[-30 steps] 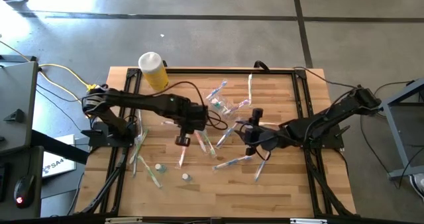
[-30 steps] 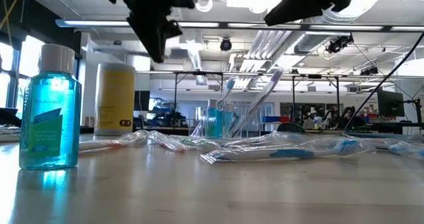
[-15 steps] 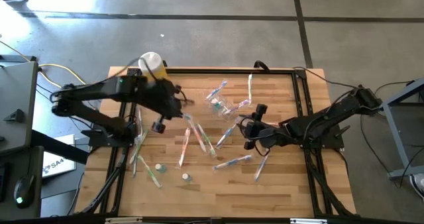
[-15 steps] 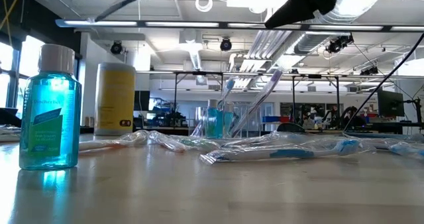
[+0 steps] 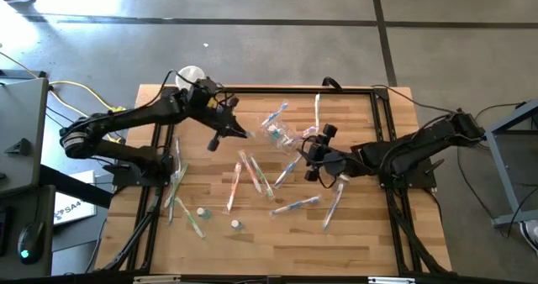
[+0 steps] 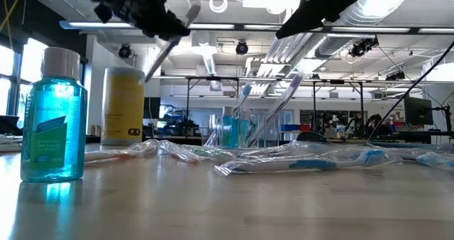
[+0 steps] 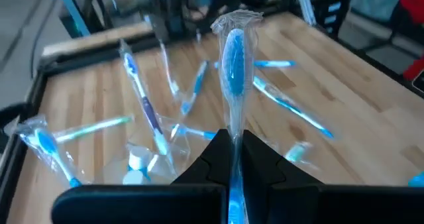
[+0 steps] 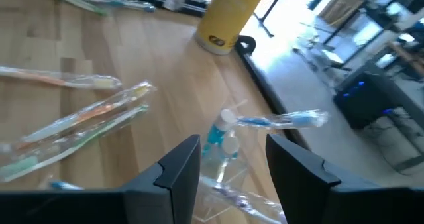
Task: Pick & Place toothbrushing station
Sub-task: Put the blue toothbrush into the transparent organizer, then put the green toothbrush into the transparent organizer
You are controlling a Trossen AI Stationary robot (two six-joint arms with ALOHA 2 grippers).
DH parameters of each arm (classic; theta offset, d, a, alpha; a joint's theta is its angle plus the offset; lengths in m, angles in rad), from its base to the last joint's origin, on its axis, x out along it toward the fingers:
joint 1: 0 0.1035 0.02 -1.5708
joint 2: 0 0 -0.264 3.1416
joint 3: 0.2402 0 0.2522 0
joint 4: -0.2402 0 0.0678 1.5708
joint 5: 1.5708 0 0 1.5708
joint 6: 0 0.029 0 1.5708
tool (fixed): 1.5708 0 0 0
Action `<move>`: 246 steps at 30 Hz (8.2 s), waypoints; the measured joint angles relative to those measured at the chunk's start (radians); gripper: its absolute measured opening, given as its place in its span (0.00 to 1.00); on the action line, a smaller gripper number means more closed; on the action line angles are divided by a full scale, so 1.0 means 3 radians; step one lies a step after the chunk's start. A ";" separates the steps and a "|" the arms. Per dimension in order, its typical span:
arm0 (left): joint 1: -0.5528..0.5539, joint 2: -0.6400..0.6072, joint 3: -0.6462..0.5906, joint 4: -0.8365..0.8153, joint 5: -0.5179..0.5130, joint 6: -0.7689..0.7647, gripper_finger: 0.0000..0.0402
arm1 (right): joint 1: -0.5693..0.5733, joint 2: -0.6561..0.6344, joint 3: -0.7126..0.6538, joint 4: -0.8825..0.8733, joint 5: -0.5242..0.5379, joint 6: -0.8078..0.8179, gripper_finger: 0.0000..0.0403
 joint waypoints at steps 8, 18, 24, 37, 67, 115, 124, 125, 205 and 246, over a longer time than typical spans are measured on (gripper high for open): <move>0.0308 0.0102 -0.0380 0.1542 0.0812 -0.0328 0.01 | -0.0050 0.0000 0.0000 0.0004 -0.0098 -0.0003 0.41; 0.0607 0.0957 -0.0377 0.3072 0.1099 -0.0826 0.01 | -0.0050 0.0000 0.0000 0.0013 -0.0125 0.0020 0.41; 0.0827 0.1569 -0.0260 0.4351 0.1303 -0.1635 0.01 | -0.0079 0.0019 -0.0131 0.0089 -0.0177 0.0034 0.41; 0.0809 0.2552 0.0535 0.4726 0.1393 -0.2196 0.02 | -0.0223 0.0019 -0.0231 0.0195 -0.0586 -0.0011 0.41; 0.0788 0.2974 0.0292 0.4719 0.1473 -0.2399 0.07 | -0.0222 0.0019 -0.0231 0.0229 -0.0697 -0.0039 0.41; 0.0676 0.2974 0.0280 0.4017 0.1577 -0.2454 0.08 | -0.0224 0.0019 -0.0231 0.0268 -0.0697 -0.0039 0.41; 0.0672 0.2974 0.0280 0.3993 0.1580 -0.2470 0.08 | -0.0224 0.0019 -0.0231 0.0257 -0.0696 -0.0039 0.41; 0.0672 0.2974 0.0280 0.3974 0.1588 -0.2481 0.08 | -0.0224 0.0019 -0.0231 0.0257 -0.0695 -0.0039 0.41; 0.0832 0.1240 0.0279 0.1136 0.2023 -0.1605 0.43 | -0.0364 -0.0113 -0.0233 -0.1498 -0.0839 0.1418 0.41; -0.0931 0.0977 0.0181 -0.0327 0.1151 -0.0657 0.43 | -0.2705 0.0896 -0.0337 -0.0189 -0.1464 0.1502 0.42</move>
